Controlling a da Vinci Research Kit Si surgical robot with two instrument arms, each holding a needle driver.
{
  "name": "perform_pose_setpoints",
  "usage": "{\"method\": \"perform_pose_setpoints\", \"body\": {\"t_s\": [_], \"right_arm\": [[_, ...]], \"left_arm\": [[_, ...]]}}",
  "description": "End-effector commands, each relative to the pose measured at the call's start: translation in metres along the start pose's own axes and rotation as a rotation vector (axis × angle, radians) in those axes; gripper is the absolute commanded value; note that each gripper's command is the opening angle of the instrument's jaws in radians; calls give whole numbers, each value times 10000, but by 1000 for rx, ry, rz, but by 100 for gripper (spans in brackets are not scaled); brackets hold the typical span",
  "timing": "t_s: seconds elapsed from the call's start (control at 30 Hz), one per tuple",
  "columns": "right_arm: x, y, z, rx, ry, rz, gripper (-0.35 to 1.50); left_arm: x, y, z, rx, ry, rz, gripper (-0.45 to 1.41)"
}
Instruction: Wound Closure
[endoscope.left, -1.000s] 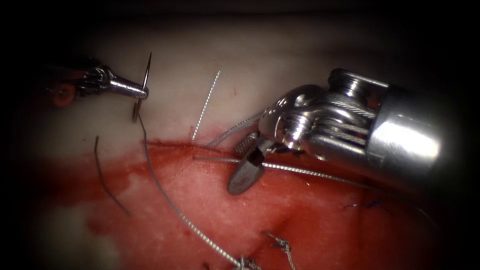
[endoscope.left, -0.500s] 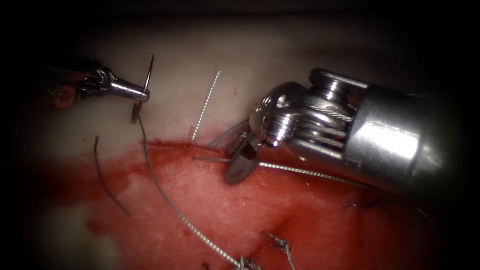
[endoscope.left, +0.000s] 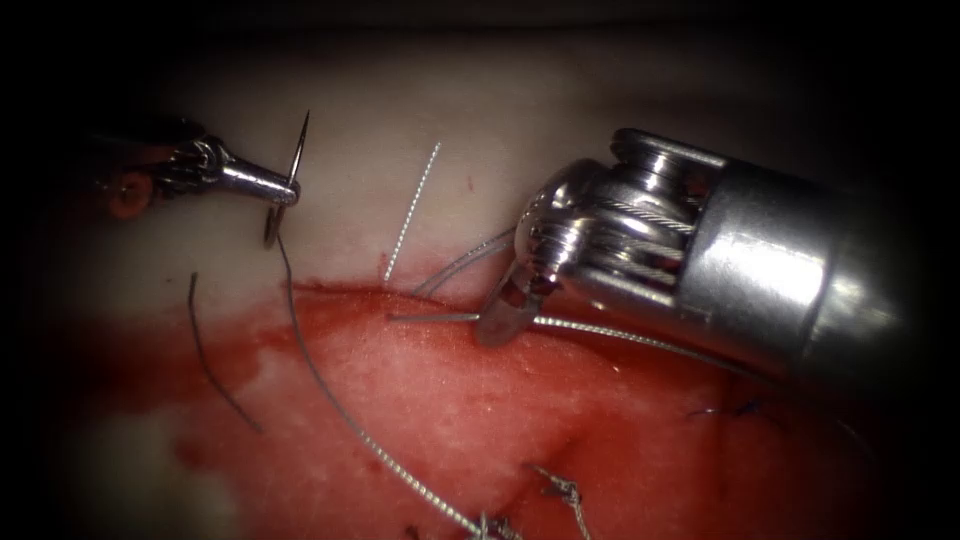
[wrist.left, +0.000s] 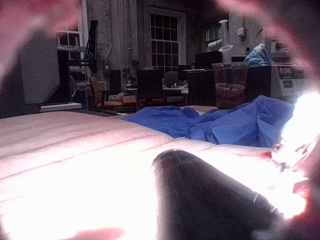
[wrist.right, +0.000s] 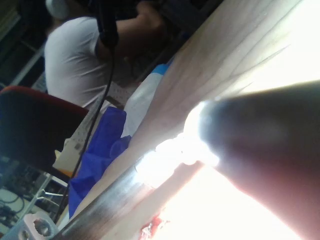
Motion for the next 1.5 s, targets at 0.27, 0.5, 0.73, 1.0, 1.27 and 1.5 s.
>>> {"method": "perform_pose_setpoints", "body": {"t_s": [0.27, 0.5, 0.73, 1.0, 1.27, 1.5], "right_arm": [[94, -19, -32, 4, 39, 163, -35], [269, -40, -45, 46, 64, 397, -35], [366, -37, -54, 81, 71, 554, -35], [329, -28, -103, 27, -18, 541, 41], [179, -4, -145, 201, -185, 366, 84], [57, 2, -89, 52, -69, 168, 78]], "left_arm": [[16, 5, -6, 0, 8, 6, -45], [16, 5, -5, 1, 9, 5, -45], [16, 5, -5, 0, 8, 5, -45], [17, 6, -6, 0, 8, 4, -45], [17, 6, -6, -1, 8, 4, -45], [17, 6, -6, 0, 8, 4, -45]]}}
